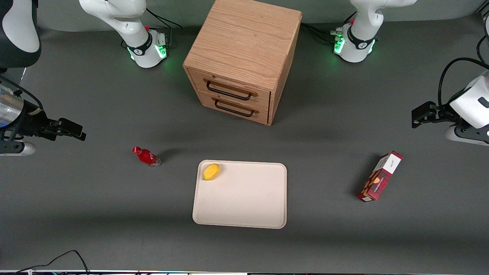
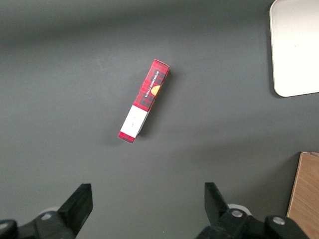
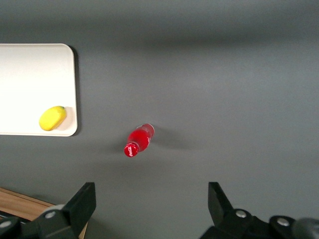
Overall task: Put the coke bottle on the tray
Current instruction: 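Move the right gripper down over the red Coca-Cola bottle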
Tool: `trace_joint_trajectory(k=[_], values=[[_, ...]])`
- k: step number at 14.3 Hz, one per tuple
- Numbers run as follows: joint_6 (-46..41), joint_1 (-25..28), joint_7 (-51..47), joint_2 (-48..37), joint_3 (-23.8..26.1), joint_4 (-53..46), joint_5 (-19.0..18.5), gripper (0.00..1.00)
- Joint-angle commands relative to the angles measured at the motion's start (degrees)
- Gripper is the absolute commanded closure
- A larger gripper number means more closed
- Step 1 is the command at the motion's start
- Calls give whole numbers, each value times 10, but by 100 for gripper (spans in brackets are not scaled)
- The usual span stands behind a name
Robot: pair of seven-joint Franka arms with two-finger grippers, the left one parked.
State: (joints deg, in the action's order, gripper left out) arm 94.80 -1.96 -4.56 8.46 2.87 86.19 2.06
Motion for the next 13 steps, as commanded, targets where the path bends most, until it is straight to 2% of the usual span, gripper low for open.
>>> trace_joint_trajectory(k=[1,8,13], values=[[-27,14,-15,4,-16,-30,3,0],[-42,22,-22,13,-15,-43,-1,0],[-21,23,-22,12,-9,8,3,0]])
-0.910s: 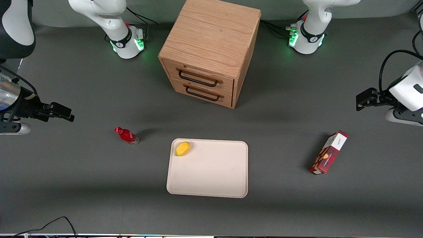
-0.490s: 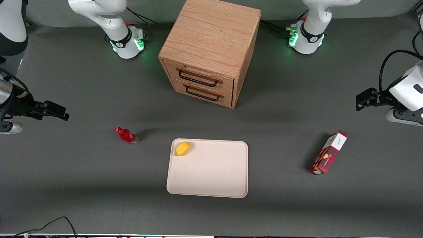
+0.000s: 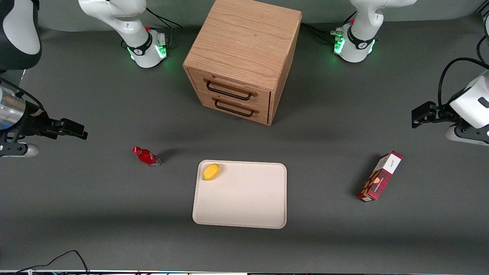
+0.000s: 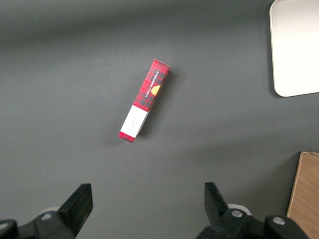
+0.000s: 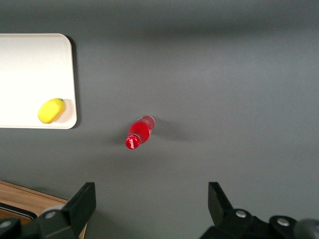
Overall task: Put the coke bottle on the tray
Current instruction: 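Move the right gripper down over the red Coca-Cola bottle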
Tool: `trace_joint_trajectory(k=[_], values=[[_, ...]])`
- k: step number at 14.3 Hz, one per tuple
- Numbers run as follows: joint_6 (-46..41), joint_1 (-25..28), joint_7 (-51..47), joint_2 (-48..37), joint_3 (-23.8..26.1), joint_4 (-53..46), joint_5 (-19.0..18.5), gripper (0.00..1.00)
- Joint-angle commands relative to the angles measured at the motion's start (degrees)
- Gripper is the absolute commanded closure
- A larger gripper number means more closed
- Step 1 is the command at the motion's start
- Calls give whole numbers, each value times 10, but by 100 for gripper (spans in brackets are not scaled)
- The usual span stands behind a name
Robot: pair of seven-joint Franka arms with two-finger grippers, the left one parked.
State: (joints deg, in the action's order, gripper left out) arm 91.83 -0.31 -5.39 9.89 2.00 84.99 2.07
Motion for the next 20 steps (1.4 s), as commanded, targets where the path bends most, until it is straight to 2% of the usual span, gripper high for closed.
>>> trace_joint_trajectory(k=[1,4,7,9,10,13,17,20], values=[[30,7,-14,-9,9,51,1,0],[127,6,-23,-35,29,149,-2,0],[186,7,-25,1,39,160,-12,0],[219,7,-47,29,55,166,-51,0],[243,7,-52,35,63,183,-59,0],[325,7,-60,29,64,256,-59,1],[382,7,-74,19,71,326,-74,1],[404,7,-74,7,72,356,-75,7]])
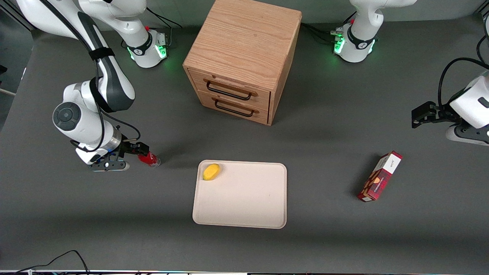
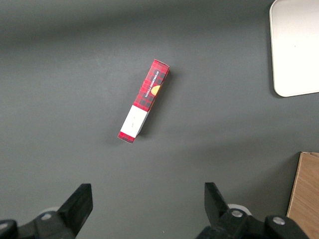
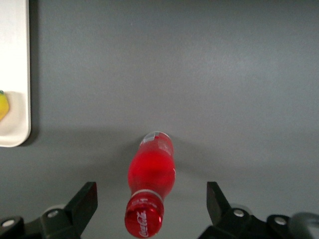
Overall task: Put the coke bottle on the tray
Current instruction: 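Close the right gripper around the bottle's cap end and lift it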
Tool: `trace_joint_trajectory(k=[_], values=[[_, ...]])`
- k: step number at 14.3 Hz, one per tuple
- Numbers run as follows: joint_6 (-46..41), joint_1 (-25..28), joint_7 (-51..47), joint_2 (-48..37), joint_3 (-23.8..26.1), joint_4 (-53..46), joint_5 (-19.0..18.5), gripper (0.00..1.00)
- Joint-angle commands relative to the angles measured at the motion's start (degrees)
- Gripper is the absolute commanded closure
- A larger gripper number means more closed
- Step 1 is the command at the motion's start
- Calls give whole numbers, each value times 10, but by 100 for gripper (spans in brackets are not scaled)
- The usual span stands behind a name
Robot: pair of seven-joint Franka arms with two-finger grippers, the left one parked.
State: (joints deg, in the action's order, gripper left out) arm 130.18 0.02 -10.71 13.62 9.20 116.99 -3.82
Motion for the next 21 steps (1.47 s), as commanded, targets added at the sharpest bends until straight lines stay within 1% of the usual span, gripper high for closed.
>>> trace_joint_trajectory(k=[1,3,6,8,9,10,13,14,20,21], values=[[23,3,-20,-32,0,43,-18,9],[28,3,-20,-35,0,53,-22,15],[31,3,-20,-43,0,61,-22,21],[31,3,-24,-45,1,61,-22,31],[31,3,-24,-45,6,61,-22,38],[30,3,-26,-45,7,61,-22,49],[30,3,-37,-45,8,61,-23,90],[30,3,-37,-45,8,61,-22,100],[24,3,-38,-50,9,54,-22,100],[10,3,-37,-54,9,44,-22,100]])
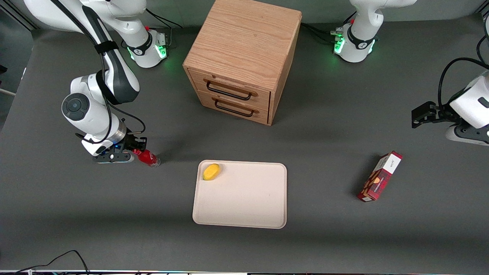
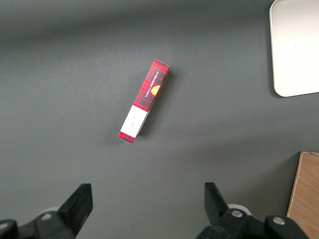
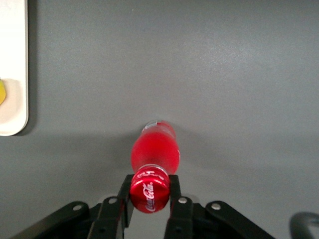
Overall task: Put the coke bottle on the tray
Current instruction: 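Close the right gripper around the bottle's cap end and lift it, then carry the held bottle over the white tray beside the yellow object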
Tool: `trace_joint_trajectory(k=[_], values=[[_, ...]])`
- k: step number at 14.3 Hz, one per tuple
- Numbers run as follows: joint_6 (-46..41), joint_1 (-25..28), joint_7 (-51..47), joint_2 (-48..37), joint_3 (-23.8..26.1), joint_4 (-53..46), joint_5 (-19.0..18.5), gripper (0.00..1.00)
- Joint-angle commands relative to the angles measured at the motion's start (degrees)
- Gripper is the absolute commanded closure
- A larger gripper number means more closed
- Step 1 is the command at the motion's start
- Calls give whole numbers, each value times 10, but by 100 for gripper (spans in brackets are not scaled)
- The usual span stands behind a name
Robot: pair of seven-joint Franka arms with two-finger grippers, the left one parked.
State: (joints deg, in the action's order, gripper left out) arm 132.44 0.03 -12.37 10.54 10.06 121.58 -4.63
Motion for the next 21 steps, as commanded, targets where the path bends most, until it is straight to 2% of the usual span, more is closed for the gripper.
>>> trace_joint_trajectory(k=[1,4,8,11,14,17,21], values=[[-53,2,-20,-24,0,-31,-14,100],[-216,-4,-9,-19,0,-162,-13,100],[-374,-7,-10,-12,-4,-316,-2,100],[-454,-15,0,9,-6,-429,37,100],[-473,-9,-5,45,-6,-496,64,100],[-460,28,-7,90,0,-516,58,100],[-368,94,-28,155,-7,-529,52,100]])
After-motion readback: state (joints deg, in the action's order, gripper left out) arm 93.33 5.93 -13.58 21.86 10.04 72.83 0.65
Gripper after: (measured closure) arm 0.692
